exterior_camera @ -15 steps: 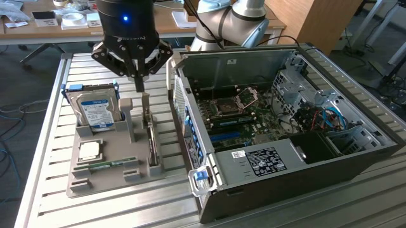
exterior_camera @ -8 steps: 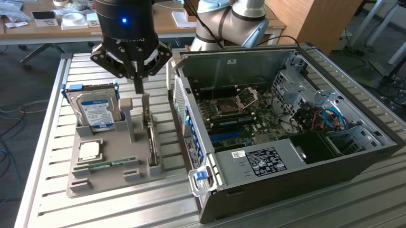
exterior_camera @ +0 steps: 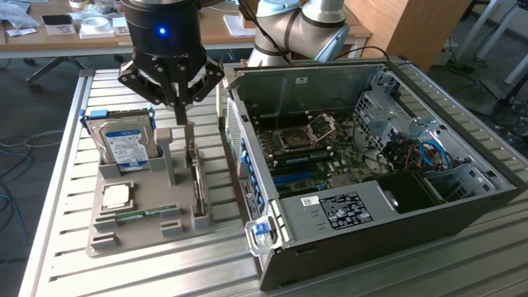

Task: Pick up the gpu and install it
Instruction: 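Reach for the gpu, then pick up the gpu and move the gpu toward the slot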

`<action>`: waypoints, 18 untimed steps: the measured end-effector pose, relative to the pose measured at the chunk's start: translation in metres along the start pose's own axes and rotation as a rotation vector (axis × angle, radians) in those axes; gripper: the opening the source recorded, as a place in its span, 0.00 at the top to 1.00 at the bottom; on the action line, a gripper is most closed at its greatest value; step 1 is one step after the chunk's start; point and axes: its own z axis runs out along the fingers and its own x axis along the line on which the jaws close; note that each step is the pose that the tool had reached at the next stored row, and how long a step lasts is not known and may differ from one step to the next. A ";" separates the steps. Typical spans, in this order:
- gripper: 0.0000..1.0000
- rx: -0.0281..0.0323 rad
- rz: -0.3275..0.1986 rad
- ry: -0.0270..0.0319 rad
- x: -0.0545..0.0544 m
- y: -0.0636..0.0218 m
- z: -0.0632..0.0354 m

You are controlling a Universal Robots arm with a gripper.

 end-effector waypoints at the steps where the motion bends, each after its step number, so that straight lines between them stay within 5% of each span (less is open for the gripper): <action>1: 0.89 0.0000 0.000 0.0000 0.000 0.0000 0.0000; 13: 0.89 -0.0001 0.000 -0.0001 0.000 0.0000 0.0001; 18: 0.77 -0.0001 0.000 -0.0001 0.000 0.0000 0.0001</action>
